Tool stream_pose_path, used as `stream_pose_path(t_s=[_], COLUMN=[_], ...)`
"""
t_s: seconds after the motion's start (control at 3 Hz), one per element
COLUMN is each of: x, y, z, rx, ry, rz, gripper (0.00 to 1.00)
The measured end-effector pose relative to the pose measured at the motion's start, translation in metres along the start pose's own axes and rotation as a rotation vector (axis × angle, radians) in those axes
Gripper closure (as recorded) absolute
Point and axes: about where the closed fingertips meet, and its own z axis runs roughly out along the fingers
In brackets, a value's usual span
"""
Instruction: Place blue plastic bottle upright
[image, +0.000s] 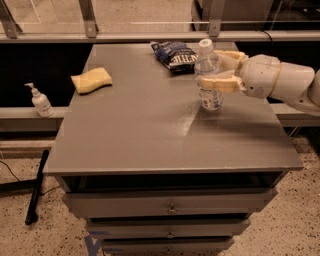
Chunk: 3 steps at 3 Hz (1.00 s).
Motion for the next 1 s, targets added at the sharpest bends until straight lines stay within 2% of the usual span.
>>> stream_pose_path(t_s=[0.33,0.67,1.0], x=[-0.001,-0.008,-0.016], y=[0.006,0.001,-0.009], z=[-0.001,-0.006,-0.012], rx=[-0.009,0.015,0.063], ry=[-0.062,-0.130,-0.176], rz=[-0.019,0.030,0.106], gripper=[1.00,1.00,1.00])
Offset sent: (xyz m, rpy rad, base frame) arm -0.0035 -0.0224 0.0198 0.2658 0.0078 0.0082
